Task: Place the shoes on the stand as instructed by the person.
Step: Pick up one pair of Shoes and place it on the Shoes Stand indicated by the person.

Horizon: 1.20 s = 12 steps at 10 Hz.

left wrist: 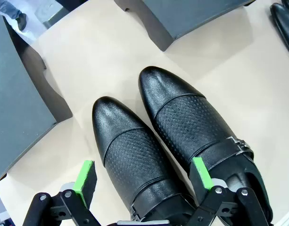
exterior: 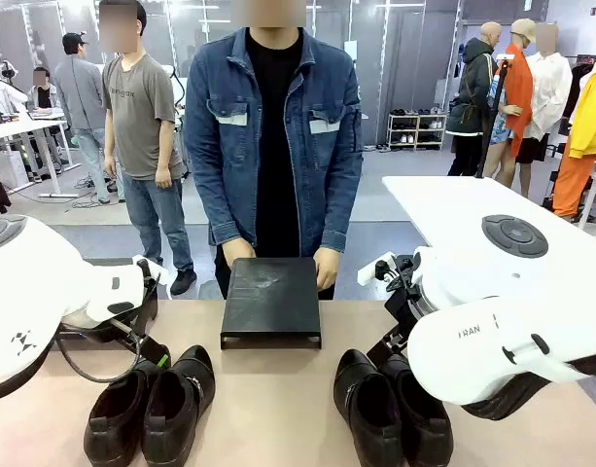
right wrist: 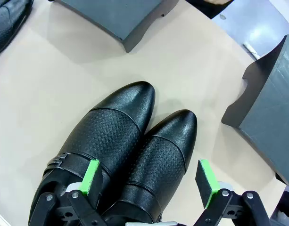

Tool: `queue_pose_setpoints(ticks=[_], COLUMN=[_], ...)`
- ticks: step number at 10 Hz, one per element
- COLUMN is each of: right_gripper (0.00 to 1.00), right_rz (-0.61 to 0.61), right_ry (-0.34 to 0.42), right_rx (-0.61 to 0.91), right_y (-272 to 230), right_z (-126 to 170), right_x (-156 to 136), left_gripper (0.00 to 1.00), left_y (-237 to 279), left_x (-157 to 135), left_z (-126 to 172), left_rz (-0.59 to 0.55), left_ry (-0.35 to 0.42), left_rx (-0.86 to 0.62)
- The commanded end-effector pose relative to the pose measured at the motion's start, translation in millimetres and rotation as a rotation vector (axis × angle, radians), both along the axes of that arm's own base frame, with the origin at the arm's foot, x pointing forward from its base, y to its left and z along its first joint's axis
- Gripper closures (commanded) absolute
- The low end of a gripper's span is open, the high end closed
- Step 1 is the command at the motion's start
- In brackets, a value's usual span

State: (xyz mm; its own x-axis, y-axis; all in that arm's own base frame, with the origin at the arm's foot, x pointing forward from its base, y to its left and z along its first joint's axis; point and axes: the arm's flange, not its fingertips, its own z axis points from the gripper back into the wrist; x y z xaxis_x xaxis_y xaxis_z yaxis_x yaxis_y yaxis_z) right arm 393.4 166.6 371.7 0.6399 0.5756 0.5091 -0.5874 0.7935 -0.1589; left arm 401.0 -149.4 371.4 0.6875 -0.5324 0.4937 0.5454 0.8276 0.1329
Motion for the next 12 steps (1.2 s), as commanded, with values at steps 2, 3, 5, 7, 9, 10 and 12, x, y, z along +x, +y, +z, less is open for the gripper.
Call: queue_pose_setpoints(ticks=[2, 3, 5, 7, 9, 10, 12], right_gripper=[0.0, 0.0, 0.0, 0.0, 0.0, 0.0, 0.0], right_rz=[0.0, 0.0, 0.0, 0.0, 0.0, 0.001, 0.022], right_ry=[0.0, 0.0, 0.0, 0.0, 0.0, -0.001, 0.071], right_rx=[0.0, 0.0, 0.0, 0.0, 0.0, -0.001, 0.027], right_y=[0, 0, 0, 0, 0, 0, -9], right_z=[0, 0, 0, 0, 0, 0, 38], right_x=[0, 0, 0, 0, 0, 0, 4], left_gripper=[0.0, 0.0, 0.0, 0.0, 0.0, 0.0, 0.0], left_y=[0, 0, 0, 0, 0, 0, 4], left_x=[0, 0, 0, 0, 0, 0, 2], left_z=[0, 0, 0, 0, 0, 0, 18], left_rz=[-0.001, -0.001, -0.001, -0.001, -0.001, -0.001, 0.002], left_ry=[-0.002, -0.002, -0.002, -0.002, -0.002, -0.002, 0.002], left_rx=[-0.001, -0.001, -0.001, -0.001, -0.001, -0.001, -0.006])
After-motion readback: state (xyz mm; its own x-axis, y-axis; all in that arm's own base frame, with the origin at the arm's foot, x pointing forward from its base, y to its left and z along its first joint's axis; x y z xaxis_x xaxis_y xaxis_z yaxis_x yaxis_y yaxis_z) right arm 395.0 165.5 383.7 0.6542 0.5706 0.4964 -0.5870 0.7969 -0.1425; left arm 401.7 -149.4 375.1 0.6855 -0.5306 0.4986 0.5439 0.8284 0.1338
